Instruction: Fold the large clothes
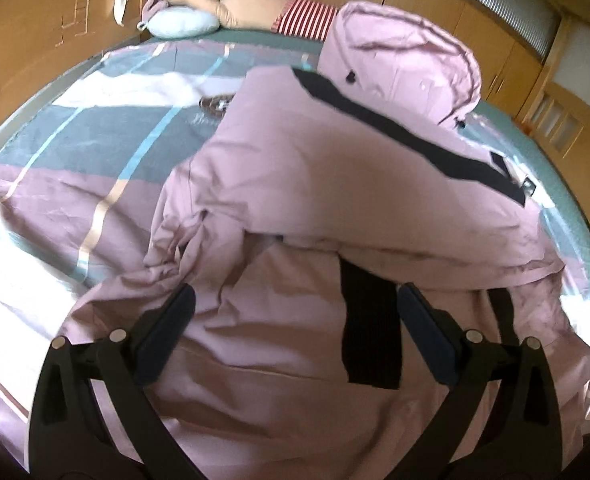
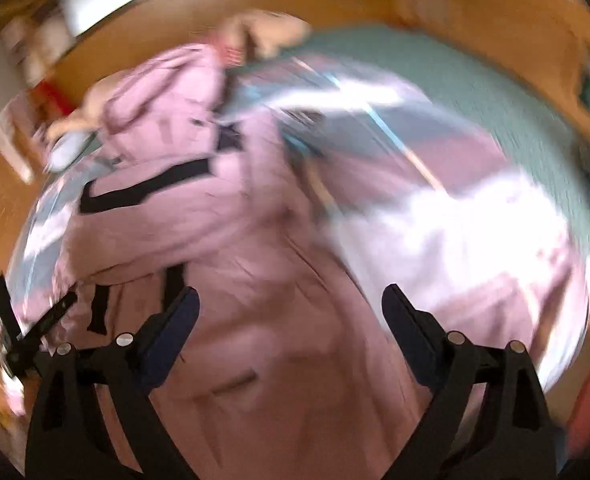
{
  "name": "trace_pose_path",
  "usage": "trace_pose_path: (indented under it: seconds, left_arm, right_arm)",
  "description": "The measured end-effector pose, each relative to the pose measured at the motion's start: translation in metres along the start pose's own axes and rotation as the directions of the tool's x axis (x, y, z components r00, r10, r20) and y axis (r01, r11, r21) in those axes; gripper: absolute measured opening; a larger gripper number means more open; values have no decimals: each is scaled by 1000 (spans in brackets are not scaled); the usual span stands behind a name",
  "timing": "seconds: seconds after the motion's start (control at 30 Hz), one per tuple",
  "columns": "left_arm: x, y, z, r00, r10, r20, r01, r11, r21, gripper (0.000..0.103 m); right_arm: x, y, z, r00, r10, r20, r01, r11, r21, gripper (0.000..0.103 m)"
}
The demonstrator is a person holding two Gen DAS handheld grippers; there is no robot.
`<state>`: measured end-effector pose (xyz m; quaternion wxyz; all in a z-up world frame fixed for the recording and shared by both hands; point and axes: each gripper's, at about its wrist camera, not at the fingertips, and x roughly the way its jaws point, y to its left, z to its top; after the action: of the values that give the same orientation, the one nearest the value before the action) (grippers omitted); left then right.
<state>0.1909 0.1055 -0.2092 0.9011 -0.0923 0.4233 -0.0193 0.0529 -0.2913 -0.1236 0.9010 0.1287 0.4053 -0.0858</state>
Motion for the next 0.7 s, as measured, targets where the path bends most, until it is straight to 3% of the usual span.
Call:
trace_pose_path:
  seconds: [0.07, 0.17, 0.23, 0.27, 0.37, 0.53, 0.63, 0.7]
  left_arm:
    - [-2, -1, 1, 1000, -10, 6, 10, 1000, 8, 101]
    - [-2, -3, 1, 1000, -6, -4, 6, 1000, 14, 101]
    - [2, -2, 1, 1000, 4, -23, -3, 1000, 19, 101]
    - [5, 0, 2, 999, 9, -35, -9, 1000, 19, 101]
    - [8, 4, 0, 998, 0, -59, 0, 1000, -8, 101]
    - [-8, 0, 2, 999, -38, -10, 38, 999, -6, 101]
    - [-17, -10, 1, 998, -67, 1, 67, 997, 26, 101]
    - [-17, -18, -3, 997, -79, -6, 79, 996, 52, 101]
  right_arm:
    - [12, 23, 4, 999, 46, -6, -46, 997, -67, 83]
    - [61, 53, -8, 981, 29, -190, -61, 985, -163, 53]
    - [99, 47, -39, 926, 1, -377, -54, 990, -128, 49]
    - [105, 43, -50, 914, -11, -405, -40, 992, -118, 49]
    - [93, 22, -75, 923, 34, -383, -70, 994, -80, 48]
    - [63, 15, -81, 905, 35, -423, -103, 985, -140, 49]
    - [33, 2, -67, 950, 80, -303, -122, 985, -124, 51]
    - [22, -5, -53, 975, 48, -217, -75, 990, -120, 51]
